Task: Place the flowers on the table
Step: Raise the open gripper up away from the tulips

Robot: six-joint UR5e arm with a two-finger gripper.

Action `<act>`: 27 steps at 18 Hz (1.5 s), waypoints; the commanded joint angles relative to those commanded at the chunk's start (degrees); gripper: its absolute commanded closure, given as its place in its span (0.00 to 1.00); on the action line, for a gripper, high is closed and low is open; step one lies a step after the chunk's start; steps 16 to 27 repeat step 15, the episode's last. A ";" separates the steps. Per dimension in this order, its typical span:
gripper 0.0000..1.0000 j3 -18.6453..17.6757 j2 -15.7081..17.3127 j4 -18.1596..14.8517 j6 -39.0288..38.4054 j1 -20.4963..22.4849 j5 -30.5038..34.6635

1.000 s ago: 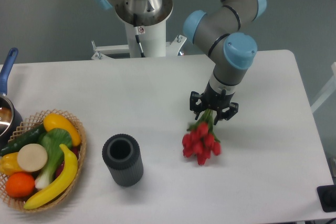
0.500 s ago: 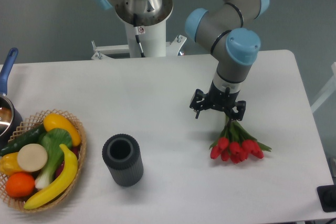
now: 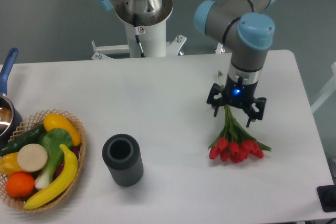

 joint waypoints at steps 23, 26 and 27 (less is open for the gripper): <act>0.00 0.44 1.06 0.26 13.65 2.82 3.52; 0.00 0.44 1.06 0.26 13.65 2.82 3.52; 0.00 0.44 1.06 0.26 13.65 2.82 3.52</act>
